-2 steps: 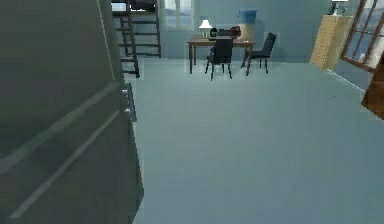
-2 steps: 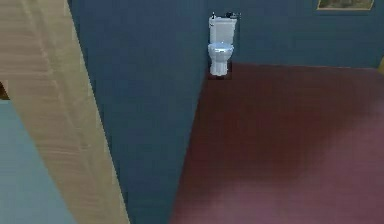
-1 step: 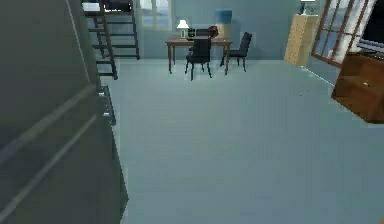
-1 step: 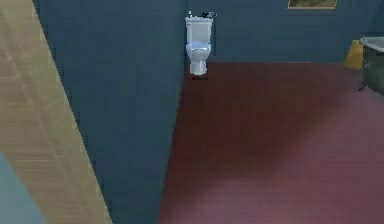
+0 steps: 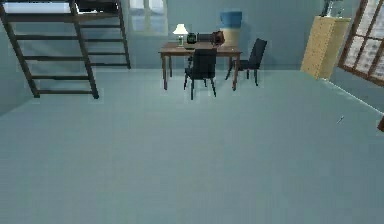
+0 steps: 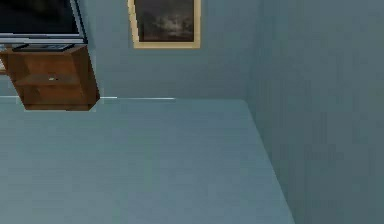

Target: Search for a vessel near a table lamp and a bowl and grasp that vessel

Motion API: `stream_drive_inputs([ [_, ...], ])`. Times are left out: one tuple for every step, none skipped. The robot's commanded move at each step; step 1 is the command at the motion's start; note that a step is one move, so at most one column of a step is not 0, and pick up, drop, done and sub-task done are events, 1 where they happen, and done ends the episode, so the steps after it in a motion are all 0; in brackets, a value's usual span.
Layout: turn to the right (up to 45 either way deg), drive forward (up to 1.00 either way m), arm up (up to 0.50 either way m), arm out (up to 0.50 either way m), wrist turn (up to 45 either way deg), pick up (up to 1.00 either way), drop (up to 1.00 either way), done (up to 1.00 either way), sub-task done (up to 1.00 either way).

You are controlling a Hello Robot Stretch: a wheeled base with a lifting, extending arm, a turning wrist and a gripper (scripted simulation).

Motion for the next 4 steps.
stream_drive_inputs([
  [0.0, 1.0, 0.0, 0.0, 0.0, 0.0, 0.0, 0.0, 0.0],
  [3.0, 0.0, 0.0, 0.0, 0.0, 0.0, 0.0, 0.0, 0.0],
  [0.0, 1.0, 0.0, 0.0, 0.0, 0.0, 0.0, 0.0, 0.0],
  [0.0, 0.7, 0.0, 0.0, 0.0, 0.0, 0.0, 0.0, 0.0],
])
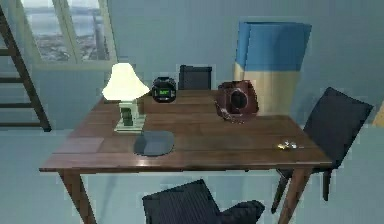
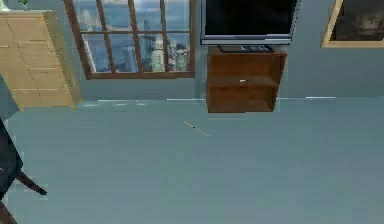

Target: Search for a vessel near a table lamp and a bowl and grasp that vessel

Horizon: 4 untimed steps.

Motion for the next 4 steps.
stream_drive_inputs([
  [45.0, 0.0, 0.0, 0.0, 0.0, 0.0, 0.0, 0.0, 0.0],
  [45.0, 0.0, 0.0, 0.0, 0.0, 0.0, 0.0, 0.0, 0.0],
  [45.0, 0.0, 0.0, 0.0, 0.0, 0.0, 0.0, 0.0, 0.0],
  [42.0, 0.0, 0.0, 0.0, 0.0, 0.0, 0.0, 0.0, 0.0],
])
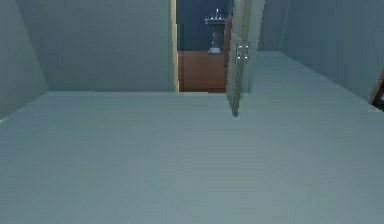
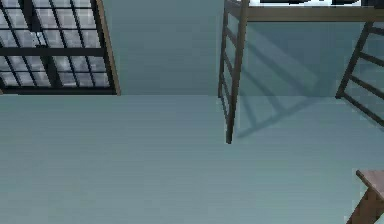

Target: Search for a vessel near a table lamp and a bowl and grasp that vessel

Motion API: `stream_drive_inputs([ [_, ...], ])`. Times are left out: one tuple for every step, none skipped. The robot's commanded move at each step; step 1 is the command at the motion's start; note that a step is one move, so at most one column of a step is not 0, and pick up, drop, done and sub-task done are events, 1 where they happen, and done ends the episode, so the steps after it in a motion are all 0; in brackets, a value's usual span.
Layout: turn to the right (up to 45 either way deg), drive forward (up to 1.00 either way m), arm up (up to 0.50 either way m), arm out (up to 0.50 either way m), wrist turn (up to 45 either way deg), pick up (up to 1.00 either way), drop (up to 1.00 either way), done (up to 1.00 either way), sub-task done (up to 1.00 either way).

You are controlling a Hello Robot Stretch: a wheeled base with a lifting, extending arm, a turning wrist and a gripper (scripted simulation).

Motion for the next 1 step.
stream_drive_inputs([
  [0.0, 0.25, 0.0, 0.0, 0.0, 0.0, 0.0, 0.0, 0.0],
])
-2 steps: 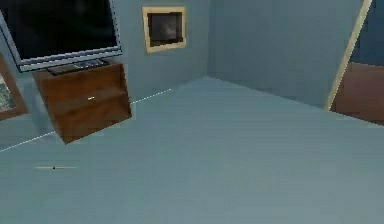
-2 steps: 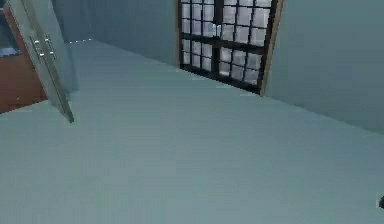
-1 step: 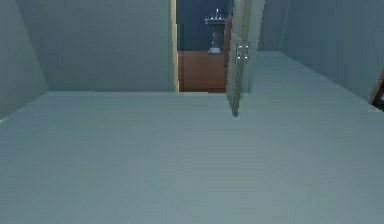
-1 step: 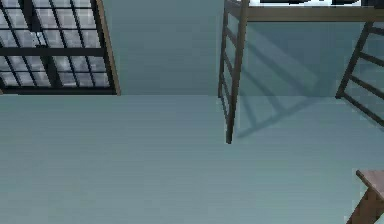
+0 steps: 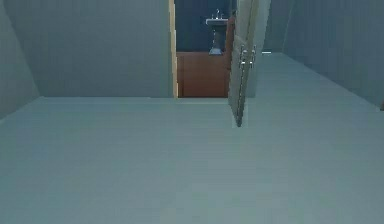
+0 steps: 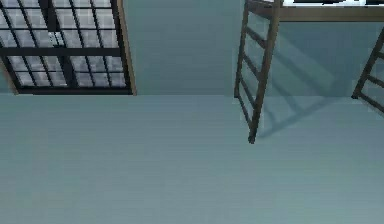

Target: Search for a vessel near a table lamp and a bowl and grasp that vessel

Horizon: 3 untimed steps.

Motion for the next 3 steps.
stream_drive_inputs([
  [45.0, 0.0, 0.0, 0.0, 0.0, 0.0, 0.0, 0.0, 0.0],
  [36.0, 0.0, 0.0, 0.0, 0.0, 0.0, 0.0, 0.0, 0.0],
  [0.0, 0.25, 0.0, 0.0, 0.0, 0.0, 0.0, 0.0, 0.0],
])
